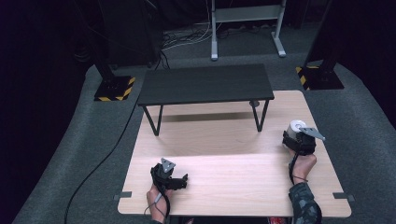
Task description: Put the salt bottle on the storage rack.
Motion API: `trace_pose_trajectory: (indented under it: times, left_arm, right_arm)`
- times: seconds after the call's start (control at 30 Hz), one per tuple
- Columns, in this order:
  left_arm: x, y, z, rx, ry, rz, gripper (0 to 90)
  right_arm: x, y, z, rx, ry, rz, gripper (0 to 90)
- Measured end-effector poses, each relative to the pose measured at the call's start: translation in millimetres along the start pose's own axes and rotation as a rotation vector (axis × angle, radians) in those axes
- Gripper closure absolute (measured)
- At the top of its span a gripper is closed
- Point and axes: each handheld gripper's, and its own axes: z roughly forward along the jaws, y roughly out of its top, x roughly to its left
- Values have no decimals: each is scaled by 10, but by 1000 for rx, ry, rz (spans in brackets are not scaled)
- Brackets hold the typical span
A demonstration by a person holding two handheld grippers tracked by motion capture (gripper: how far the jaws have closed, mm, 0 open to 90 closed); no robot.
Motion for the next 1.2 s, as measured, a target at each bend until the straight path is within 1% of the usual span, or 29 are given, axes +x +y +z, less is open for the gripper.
trace_pose_trajectory:
  times: [0.33,0.7,0.77,1.2]
  left_arm:
    - [-2,-1,0,0,1,0,3]
    - [-2,-1,-1,0,1,0,3]
    - [-1,0,0,0,0,1,2]
    - [-1,0,-1,0,0,1,2]
  right_arm:
    - [-12,45,-96,-14,9,-5,295]
    - [19,146,-186,-18,20,-24,295]
    - [25,157,-193,-17,20,-21,294]
    - [59,333,-310,-23,29,-42,295]
